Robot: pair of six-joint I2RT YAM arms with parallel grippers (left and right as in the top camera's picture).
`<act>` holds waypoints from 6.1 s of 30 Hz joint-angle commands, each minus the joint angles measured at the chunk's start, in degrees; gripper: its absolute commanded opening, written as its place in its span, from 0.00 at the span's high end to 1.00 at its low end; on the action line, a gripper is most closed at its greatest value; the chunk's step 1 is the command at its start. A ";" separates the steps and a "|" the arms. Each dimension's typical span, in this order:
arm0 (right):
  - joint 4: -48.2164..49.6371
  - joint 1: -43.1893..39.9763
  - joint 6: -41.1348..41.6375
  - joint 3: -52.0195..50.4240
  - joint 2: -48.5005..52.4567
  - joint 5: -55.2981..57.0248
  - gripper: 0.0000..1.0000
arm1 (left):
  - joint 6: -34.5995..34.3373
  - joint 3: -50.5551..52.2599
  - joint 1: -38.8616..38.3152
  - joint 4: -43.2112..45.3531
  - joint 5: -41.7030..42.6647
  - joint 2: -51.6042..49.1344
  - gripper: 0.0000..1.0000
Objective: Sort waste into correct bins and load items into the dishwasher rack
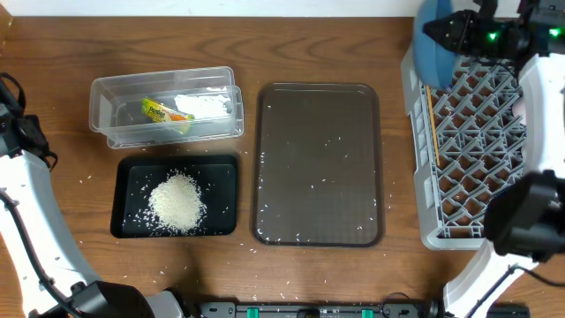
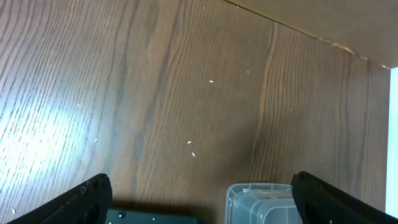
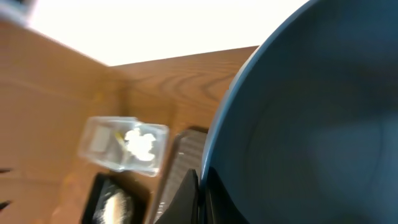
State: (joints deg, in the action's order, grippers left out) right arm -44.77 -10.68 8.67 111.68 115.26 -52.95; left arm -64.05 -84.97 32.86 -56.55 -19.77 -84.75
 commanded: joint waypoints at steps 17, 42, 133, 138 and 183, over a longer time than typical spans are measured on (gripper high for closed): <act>5.53 -4.07 3.17 -0.39 2.91 -22.53 0.99 | 0.59 0.00 0.24 -0.17 -0.61 -0.31 0.05; 0.94 -7.06 3.96 -1.81 2.99 -17.14 1.00 | 0.59 0.00 0.24 -0.17 -0.61 -0.31 0.05; -9.49 8.72 9.92 -1.88 -4.00 57.92 0.99 | 0.59 0.00 0.24 -0.17 -0.61 -0.31 0.05; -9.81 7.23 10.23 -1.86 -4.46 60.02 0.99 | 0.59 0.00 0.24 -0.17 -0.61 -0.31 0.05; -37.92 6.51 9.29 -7.96 -22.12 53.72 0.26 | 0.59 0.00 0.24 -0.17 -0.61 -0.31 0.05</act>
State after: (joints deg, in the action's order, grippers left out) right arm -82.06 -5.76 18.98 107.59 96.31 -1.43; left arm -64.05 -84.97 32.86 -56.55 -19.75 -84.75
